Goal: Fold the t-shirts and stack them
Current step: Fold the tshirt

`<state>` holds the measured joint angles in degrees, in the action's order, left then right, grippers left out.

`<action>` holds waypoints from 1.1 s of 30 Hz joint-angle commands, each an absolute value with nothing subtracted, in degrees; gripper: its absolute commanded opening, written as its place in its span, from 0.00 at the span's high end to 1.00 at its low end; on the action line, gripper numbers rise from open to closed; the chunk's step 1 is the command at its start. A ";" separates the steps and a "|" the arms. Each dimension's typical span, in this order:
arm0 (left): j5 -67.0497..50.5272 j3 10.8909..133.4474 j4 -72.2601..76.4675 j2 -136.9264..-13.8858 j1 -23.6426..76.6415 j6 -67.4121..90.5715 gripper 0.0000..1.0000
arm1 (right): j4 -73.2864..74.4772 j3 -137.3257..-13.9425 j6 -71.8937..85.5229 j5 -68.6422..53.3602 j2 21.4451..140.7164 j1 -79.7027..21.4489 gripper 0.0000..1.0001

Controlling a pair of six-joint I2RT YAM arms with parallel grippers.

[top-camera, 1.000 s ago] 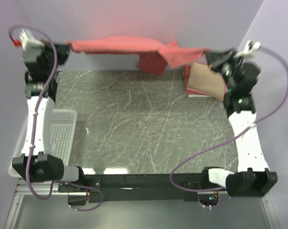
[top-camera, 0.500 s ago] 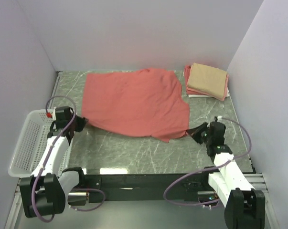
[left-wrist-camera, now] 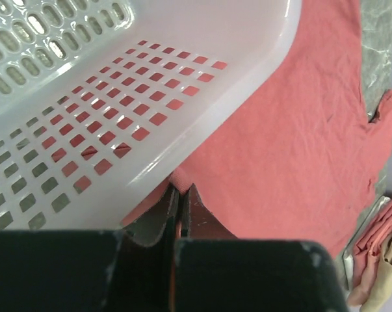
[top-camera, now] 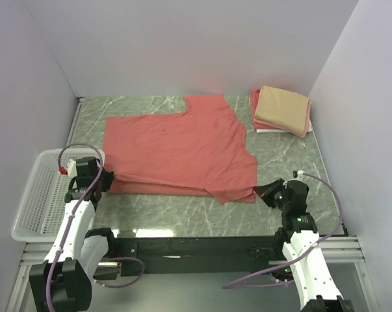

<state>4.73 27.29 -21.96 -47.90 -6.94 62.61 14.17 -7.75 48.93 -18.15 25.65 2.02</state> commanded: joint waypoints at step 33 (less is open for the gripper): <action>13.71 37.18 -21.18 -66.53 -6.86 65.74 0.99 | 2.02 -45.00 43.59 -2.19 73.91 -11.78 1.00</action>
<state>7.44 36.16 -20.12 -64.95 -6.11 64.64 4.95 -41.30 44.84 -2.90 72.53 -11.75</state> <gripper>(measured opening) 0.036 0.023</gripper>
